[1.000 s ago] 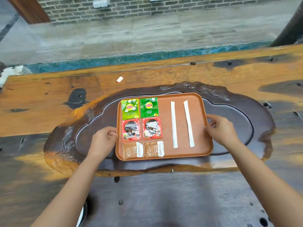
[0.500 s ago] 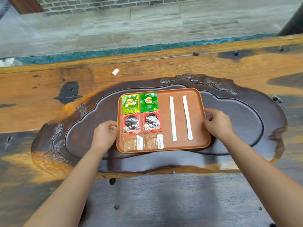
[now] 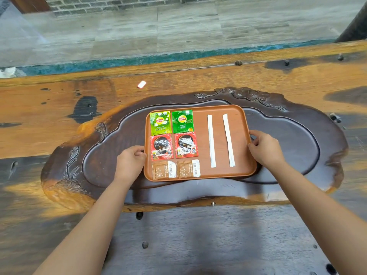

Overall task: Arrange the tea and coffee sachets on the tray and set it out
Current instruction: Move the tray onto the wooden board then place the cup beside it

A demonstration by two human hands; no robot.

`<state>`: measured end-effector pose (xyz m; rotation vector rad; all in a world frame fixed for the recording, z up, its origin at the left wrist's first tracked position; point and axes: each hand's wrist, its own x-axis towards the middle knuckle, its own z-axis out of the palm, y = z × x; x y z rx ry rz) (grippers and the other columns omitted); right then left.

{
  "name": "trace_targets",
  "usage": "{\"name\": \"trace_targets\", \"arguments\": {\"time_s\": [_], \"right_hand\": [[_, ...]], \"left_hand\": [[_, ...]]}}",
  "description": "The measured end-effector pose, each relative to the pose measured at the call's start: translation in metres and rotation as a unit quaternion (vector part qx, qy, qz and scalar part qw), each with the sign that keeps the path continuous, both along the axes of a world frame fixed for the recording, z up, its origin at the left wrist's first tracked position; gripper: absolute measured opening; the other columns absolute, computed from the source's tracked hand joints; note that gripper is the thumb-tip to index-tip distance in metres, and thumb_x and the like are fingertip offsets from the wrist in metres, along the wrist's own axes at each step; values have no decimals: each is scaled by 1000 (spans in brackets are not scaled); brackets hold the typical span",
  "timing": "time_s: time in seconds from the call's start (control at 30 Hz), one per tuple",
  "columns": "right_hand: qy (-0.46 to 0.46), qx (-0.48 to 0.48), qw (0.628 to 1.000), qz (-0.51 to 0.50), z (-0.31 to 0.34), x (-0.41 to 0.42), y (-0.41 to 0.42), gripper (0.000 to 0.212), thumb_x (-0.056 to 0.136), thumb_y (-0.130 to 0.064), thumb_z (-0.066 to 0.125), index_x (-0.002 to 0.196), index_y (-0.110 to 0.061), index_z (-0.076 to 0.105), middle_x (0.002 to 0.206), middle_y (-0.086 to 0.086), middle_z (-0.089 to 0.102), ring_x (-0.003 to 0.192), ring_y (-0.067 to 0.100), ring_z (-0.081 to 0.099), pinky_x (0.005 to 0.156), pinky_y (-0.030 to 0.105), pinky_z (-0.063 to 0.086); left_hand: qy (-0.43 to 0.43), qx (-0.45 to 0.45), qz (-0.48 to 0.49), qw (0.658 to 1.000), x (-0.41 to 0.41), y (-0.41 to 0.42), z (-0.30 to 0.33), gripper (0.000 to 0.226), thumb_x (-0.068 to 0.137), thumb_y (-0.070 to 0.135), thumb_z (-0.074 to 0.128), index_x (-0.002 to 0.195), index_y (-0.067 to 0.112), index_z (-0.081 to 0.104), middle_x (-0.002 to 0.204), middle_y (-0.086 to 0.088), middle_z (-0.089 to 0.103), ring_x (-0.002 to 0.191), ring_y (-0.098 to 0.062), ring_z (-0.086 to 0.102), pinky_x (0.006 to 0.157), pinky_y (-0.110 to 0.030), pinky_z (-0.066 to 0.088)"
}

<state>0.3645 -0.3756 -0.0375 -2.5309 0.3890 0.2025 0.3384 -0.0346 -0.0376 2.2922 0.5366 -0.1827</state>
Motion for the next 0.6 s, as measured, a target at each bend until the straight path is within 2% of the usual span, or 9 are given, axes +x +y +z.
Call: {"name": "trace_targets", "arguments": {"time_s": [0.13, 0.23, 0.33, 0.43, 0.5, 0.6], "right_hand": [[49, 12, 999, -2, 6, -4, -3, 40, 83, -10, 51, 121, -18, 60, 92, 11, 69, 103, 34, 57, 82, 34, 46], [64, -10, 998, 3, 16, -14, -3, 37, 85, -16, 54, 122, -14, 58, 104, 12, 69, 108, 34, 55, 83, 36, 45], [28, -23, 999, -9, 28, -36, 9, 36, 85, -18, 51, 120, -14, 59, 108, 11, 66, 104, 32, 56, 82, 38, 46], [-17, -18, 999, 20, 31, -77, 40, 31, 85, -16, 51, 114, -15, 62, 107, 10, 65, 97, 31, 58, 77, 38, 47], [-35, -15, 997, 62, 27, -109, 69, 27, 85, -14, 54, 109, -13, 65, 105, 11, 65, 96, 32, 59, 75, 39, 49], [-37, -18, 987, 158, 13, -155, 109, 22, 83, -15, 55, 101, -12, 67, 97, 9, 65, 95, 32, 60, 74, 40, 51]], "left_hand": [[24, -18, -1, 1000, -7, 6, 1, 25, 81, 7, 51, 91, 17, 71, 83, -4, 69, 88, -24, 65, 87, -41, 52], [42, -35, 4, 998, -17, 12, 3, 23, 81, 11, 55, 96, 17, 71, 89, -5, 71, 90, -22, 65, 90, -42, 50], [34, -53, 27, 998, -38, 12, 11, 18, 82, 12, 57, 93, 19, 69, 91, -5, 71, 90, -22, 65, 90, -42, 50], [20, -55, 16, 998, -75, -1, 21, 14, 84, 12, 56, 85, 22, 66, 83, 0, 68, 83, -18, 66, 85, -35, 51], [6, -34, -6, 999, -107, -13, 26, 13, 85, 11, 56, 83, 18, 67, 78, 1, 65, 77, -16, 63, 77, -29, 50], [-11, 57, -52, 997, -159, -20, 25, 10, 87, 16, 54, 87, 16, 65, 83, 1, 63, 74, -18, 59, 69, -33, 50]]}}
